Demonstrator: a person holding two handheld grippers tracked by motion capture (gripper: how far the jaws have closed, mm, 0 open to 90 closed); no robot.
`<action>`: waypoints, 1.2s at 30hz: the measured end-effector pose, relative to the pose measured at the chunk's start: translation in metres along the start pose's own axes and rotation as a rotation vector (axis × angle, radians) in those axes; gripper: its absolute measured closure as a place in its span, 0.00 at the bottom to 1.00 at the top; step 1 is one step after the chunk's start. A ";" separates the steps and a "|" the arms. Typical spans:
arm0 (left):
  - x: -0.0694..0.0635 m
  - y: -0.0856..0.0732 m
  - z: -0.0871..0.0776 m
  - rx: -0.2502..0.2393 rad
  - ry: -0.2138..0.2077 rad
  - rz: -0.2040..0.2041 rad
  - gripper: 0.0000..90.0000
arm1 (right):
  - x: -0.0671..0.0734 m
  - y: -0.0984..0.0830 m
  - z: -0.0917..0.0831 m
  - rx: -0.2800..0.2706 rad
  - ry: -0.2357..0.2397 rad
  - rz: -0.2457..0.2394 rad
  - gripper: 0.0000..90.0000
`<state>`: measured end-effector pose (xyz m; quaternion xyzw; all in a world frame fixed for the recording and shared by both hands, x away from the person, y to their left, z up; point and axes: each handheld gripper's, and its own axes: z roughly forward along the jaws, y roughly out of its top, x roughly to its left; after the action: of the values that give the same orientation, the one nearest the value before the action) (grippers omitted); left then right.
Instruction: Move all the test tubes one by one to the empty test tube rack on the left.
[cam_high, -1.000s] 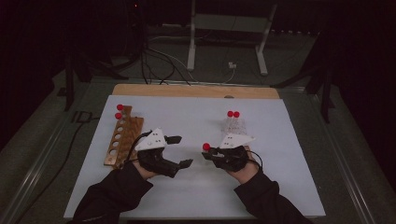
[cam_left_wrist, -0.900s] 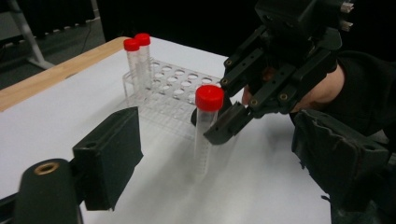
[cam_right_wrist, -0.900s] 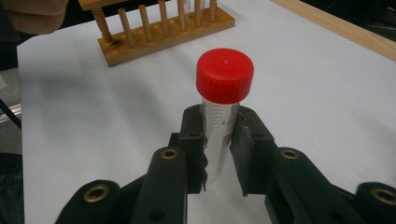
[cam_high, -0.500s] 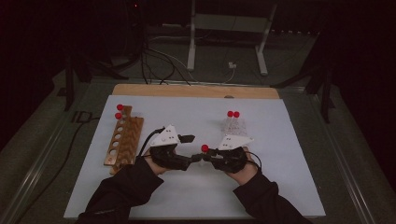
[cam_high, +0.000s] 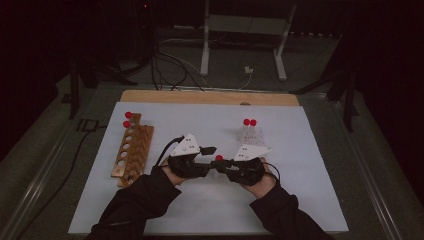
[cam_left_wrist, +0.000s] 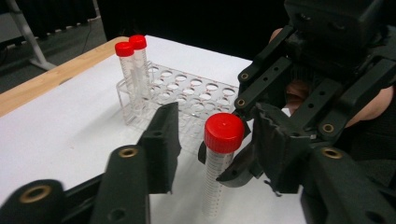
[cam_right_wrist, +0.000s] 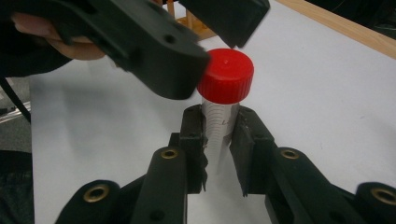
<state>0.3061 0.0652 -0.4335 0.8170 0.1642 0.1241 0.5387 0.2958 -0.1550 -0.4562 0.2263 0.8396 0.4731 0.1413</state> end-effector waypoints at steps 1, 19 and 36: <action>0.000 0.000 0.001 0.002 -0.001 -0.003 0.63 | 0.000 0.000 0.000 0.000 -0.001 -0.001 0.83; 0.000 -0.002 0.008 0.013 -0.030 0.016 0.80 | 0.000 0.000 0.000 0.001 -0.001 0.003 0.83; 0.010 0.003 -0.013 -0.014 0.031 0.019 0.80 | -0.005 0.003 -0.011 -0.056 -0.013 0.044 0.46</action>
<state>0.3107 0.0791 -0.4251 0.8127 0.1641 0.1429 0.5405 0.2962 -0.1643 -0.4485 0.2440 0.8199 0.4979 0.1427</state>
